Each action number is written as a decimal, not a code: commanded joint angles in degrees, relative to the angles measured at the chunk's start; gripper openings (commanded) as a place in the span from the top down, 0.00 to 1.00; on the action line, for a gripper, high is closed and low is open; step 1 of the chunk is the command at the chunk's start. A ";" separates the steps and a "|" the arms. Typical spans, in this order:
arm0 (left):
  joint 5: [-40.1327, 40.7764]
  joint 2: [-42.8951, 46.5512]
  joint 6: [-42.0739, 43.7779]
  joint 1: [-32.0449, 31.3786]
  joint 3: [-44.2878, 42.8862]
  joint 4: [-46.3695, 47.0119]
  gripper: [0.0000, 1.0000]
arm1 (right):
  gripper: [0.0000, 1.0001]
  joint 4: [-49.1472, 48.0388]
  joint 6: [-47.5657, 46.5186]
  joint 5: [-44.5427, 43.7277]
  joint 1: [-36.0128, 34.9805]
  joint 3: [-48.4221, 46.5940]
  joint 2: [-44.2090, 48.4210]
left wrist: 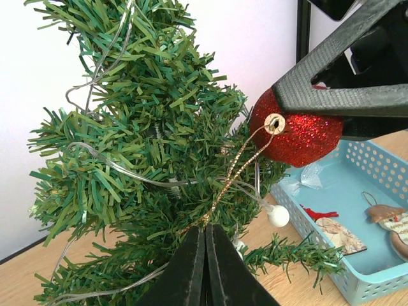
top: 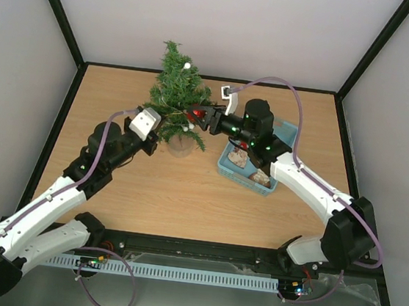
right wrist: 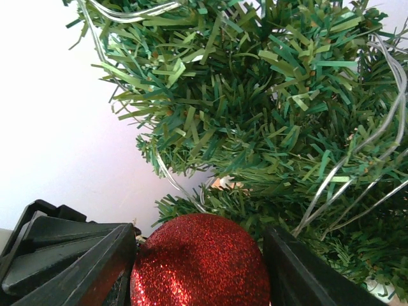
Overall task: Decorate the small christmas tree
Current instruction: Hang the decoration item on the Christmas tree.
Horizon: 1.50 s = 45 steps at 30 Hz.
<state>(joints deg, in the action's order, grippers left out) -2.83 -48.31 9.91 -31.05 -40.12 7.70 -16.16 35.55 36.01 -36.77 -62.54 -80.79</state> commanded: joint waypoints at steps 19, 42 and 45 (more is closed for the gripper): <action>0.14 -2.33 2.66 1.18 -2.72 0.29 0.98 | 0.49 3.71 -3.21 -4.15 -1.68 -5.88 -3.46; -0.97 -3.56 3.10 2.58 -1.90 -3.02 0.98 | 0.49 12.58 -7.13 -7.99 -2.31 -9.96 -7.23; -1.02 -3.58 3.01 2.57 -2.02 -2.96 0.98 | 0.49 13.10 -7.50 -8.63 -2.33 -9.92 -7.13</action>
<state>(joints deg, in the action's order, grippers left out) -3.46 -51.75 12.43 -28.80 -41.25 5.06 -5.63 29.61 29.36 -38.68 -70.67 -87.33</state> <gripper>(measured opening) 0.026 0.509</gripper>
